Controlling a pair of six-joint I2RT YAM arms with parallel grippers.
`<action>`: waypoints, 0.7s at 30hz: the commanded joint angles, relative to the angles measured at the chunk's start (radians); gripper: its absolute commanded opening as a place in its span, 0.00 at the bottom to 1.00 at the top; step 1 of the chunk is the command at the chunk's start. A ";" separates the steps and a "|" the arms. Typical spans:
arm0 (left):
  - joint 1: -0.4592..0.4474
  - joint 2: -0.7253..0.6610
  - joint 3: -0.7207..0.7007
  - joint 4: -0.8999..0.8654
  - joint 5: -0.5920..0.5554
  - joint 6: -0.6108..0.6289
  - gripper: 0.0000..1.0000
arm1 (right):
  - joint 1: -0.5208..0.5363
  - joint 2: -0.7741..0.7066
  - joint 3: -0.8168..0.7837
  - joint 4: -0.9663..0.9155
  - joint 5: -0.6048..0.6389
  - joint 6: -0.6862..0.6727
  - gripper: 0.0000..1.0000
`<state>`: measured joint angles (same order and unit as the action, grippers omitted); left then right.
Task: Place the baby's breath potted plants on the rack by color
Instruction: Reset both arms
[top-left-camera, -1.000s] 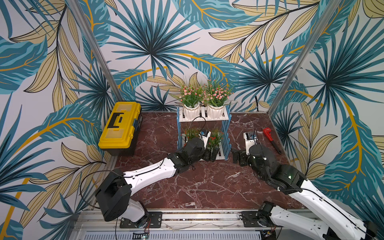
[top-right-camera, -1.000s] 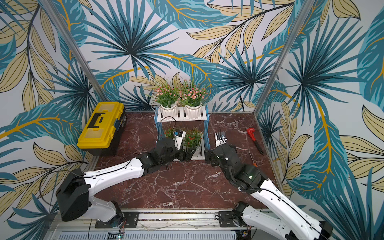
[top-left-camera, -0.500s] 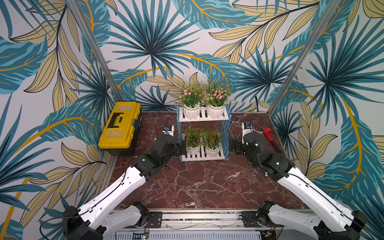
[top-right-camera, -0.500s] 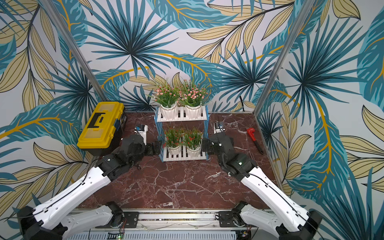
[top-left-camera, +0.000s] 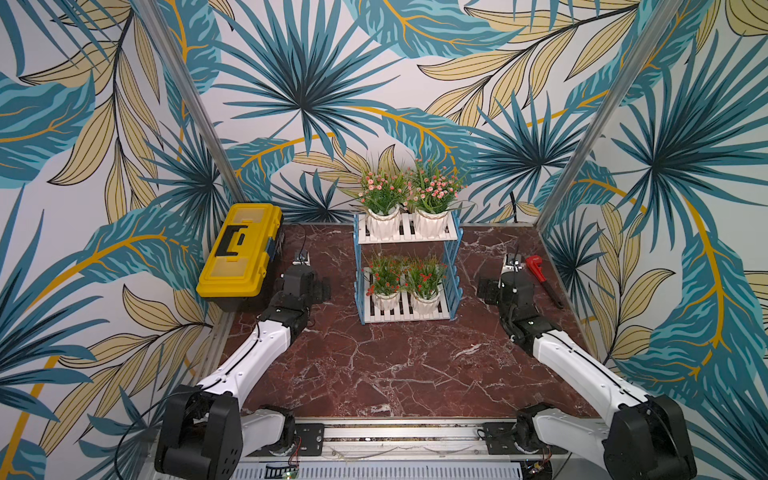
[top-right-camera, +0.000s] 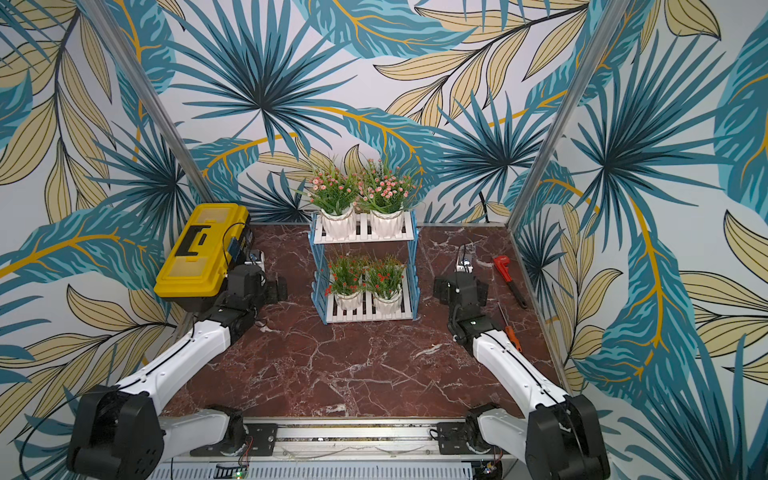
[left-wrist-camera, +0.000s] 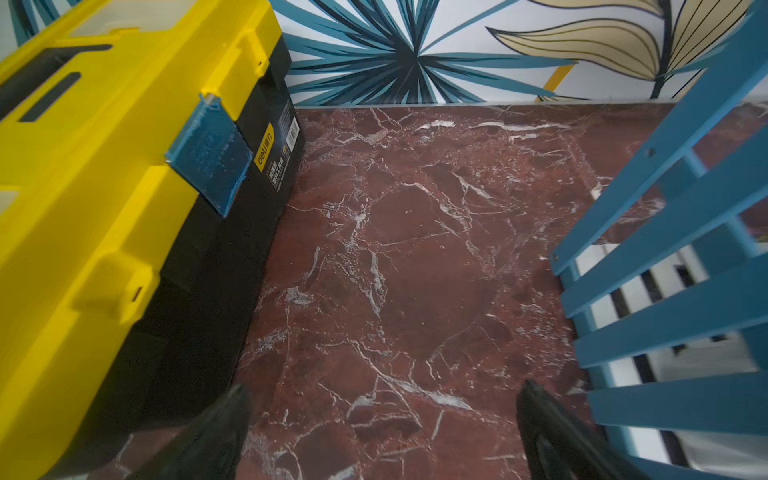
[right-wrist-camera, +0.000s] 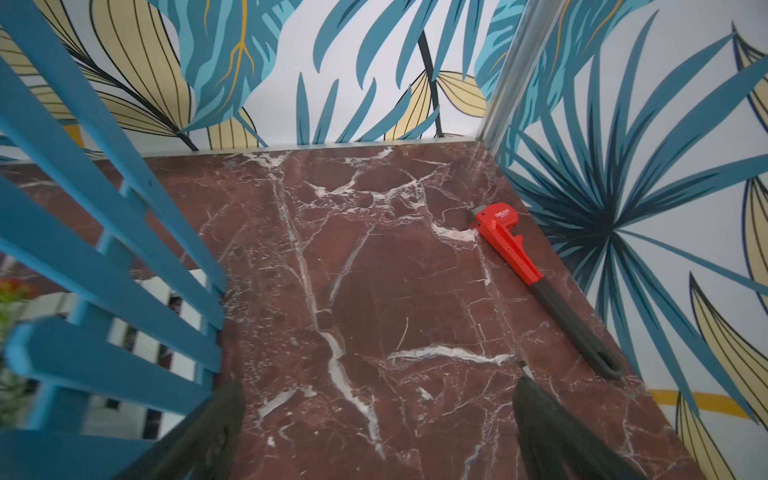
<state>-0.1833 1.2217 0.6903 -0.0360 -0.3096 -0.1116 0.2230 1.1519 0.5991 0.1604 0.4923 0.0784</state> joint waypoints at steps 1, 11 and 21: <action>0.052 0.005 -0.077 0.240 0.004 0.072 0.99 | -0.039 0.032 -0.066 0.244 0.007 -0.078 0.99; 0.115 0.177 -0.207 0.609 0.133 0.133 0.99 | -0.102 0.249 -0.136 0.515 -0.111 -0.087 1.00; 0.203 0.290 -0.263 0.809 0.280 0.091 0.99 | -0.199 0.341 -0.200 0.685 -0.276 -0.031 0.99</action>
<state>0.0025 1.5017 0.4465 0.6651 -0.0917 -0.0078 0.0250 1.4960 0.4019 0.7818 0.2760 0.0334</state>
